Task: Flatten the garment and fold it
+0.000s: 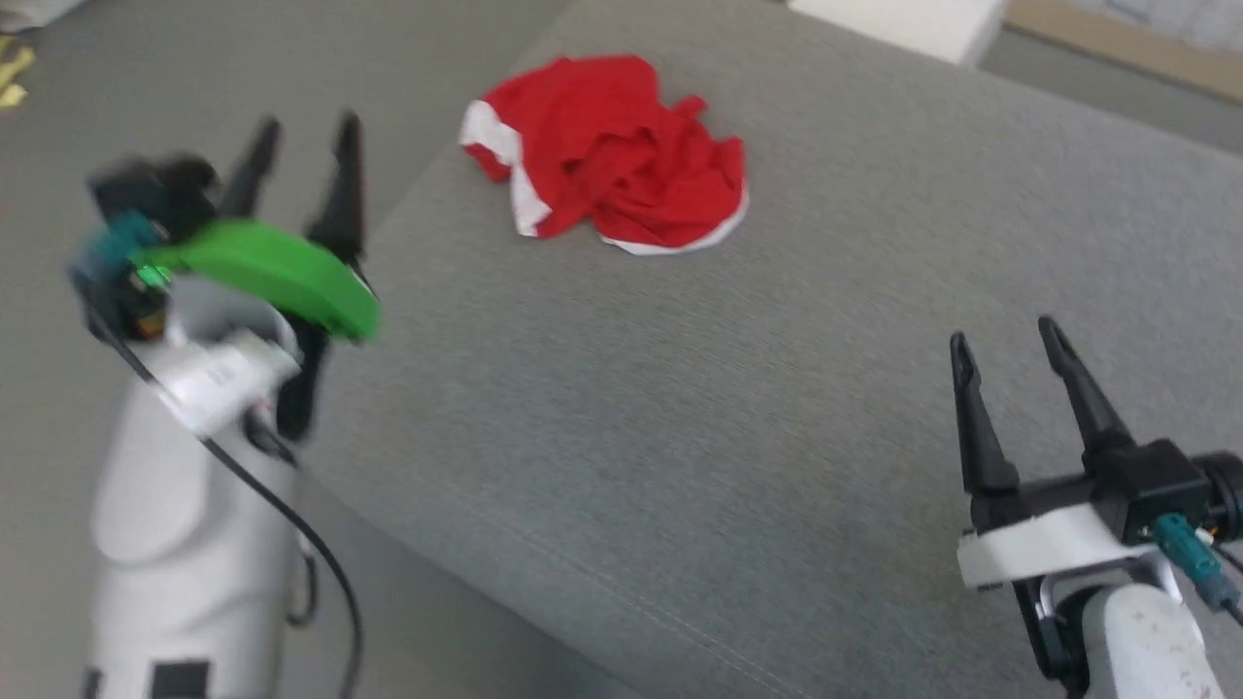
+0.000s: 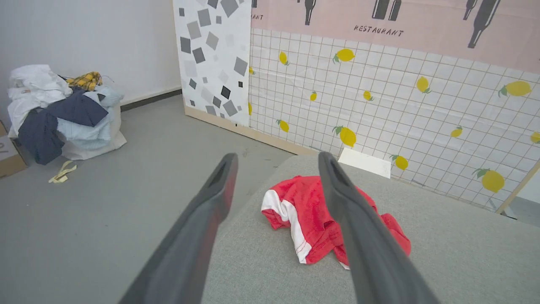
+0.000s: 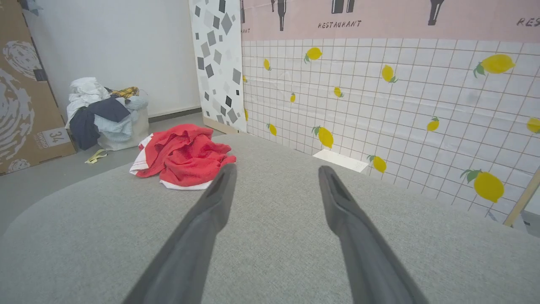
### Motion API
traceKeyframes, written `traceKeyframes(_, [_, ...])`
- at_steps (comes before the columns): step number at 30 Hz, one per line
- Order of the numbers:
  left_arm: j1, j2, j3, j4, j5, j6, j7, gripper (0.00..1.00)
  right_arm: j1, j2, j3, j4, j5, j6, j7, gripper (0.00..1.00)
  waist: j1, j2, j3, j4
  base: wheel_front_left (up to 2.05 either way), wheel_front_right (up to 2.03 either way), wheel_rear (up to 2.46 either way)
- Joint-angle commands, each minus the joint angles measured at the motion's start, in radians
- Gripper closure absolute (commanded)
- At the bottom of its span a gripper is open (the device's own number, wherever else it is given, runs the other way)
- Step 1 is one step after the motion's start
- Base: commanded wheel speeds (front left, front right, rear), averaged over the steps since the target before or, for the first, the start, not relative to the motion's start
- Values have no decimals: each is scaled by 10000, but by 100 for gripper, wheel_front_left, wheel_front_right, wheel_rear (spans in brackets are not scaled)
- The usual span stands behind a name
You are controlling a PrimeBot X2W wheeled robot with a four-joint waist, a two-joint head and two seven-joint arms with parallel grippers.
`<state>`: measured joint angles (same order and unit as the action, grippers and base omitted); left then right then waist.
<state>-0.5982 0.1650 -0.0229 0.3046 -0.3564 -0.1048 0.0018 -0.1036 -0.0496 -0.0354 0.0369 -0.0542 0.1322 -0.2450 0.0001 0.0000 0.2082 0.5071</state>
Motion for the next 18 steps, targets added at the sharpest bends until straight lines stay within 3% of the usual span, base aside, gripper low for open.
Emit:
traceKeyframes(1, [-502,180,154,125,-326,-78,320,0,-244,-6,-20,-87,-45,-15,13,0,-1,0,1957,-1950,0,0,0])
traceKeyframes(5, [-1746,1022,399,363,-742,-137,1584,0,-637,-6,-63,-144,28,-15,-35,0,-1,0,2775,-2837,0,0,0])
traceKeyframes(6, [-2256,1394,570,418,-972,-118,2364,0,-853,-6,-50,-134,149,-15,-71,0,-1,0,3174,-3321,0,0,0])
traceKeyframes(9, [-2781,1785,850,452,-1348,37,3479,0,-1081,-6,-12,-125,288,-15,-112,0,-1,0,3643,-3877,0,0,0])
traceKeyframes(14, [-3218,2316,1371,639,-1904,783,5484,0,-1363,-6,76,-47,575,-15,-155,0,-1,0,4165,-4672,0,0,0])
traceKeyframes(18, [-3017,2655,1744,761,-2188,1728,7200,0,-1494,-6,164,-135,915,-15,-164,0,-1,0,4359,-5277,0,0,0])
